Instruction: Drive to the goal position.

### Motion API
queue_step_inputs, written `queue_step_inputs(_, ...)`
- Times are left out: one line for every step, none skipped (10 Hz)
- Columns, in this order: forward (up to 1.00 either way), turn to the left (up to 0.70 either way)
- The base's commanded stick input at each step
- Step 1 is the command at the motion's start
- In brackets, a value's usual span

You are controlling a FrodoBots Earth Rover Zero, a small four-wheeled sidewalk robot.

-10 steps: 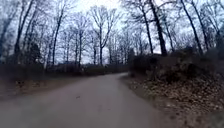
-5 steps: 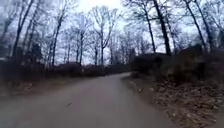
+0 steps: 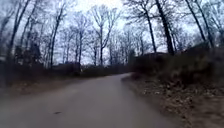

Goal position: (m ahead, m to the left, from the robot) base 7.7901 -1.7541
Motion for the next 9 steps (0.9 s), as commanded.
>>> queue_step_inputs(1.0, 0.24)
queue_step_inputs(1.0, 0.0)
queue_step_inputs(1.0, 0.0)
queue_step_inputs(1.0, 0.0)
queue_step_inputs(1.0, 0.0)
queue_step_inputs(1.0, 0.0)
queue_step_inputs(1.0, 0.0)
queue_step_inputs(1.0, 0.0)
queue_step_inputs(1.0, 0.18)
